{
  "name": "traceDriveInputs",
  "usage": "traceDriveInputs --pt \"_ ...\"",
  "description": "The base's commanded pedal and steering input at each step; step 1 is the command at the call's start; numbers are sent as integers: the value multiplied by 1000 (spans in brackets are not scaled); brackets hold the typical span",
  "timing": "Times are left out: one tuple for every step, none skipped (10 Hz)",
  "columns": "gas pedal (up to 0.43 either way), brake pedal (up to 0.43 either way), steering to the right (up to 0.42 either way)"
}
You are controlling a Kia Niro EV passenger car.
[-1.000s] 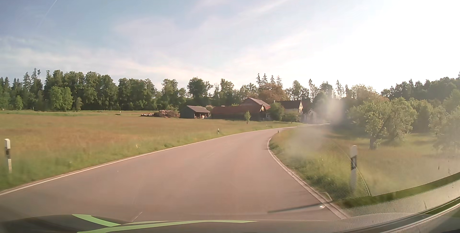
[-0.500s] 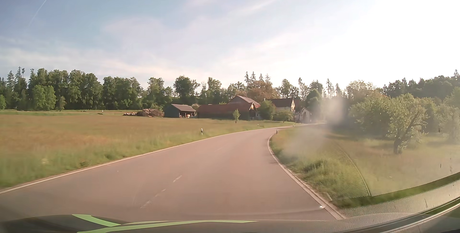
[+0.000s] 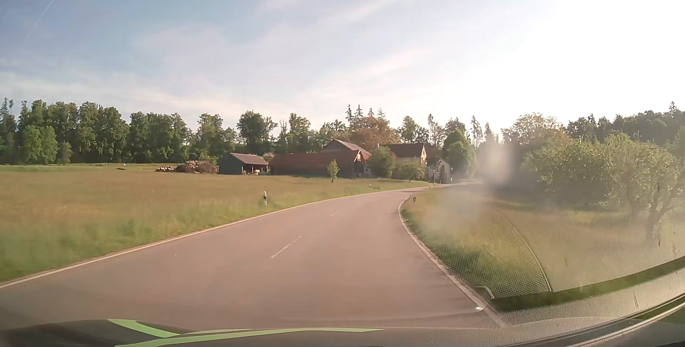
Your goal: Follow the waypoints while adhering to traffic rules and regulations
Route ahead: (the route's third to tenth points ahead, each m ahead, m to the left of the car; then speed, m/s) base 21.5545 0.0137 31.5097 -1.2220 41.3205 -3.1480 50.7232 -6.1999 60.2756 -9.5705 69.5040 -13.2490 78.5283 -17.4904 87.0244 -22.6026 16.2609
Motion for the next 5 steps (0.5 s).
traceDriveInputs --pt "59 0 28" --pt "59 0 28" --pt "59 0 28" --pt "59 0 27" --pt "59 0 27"
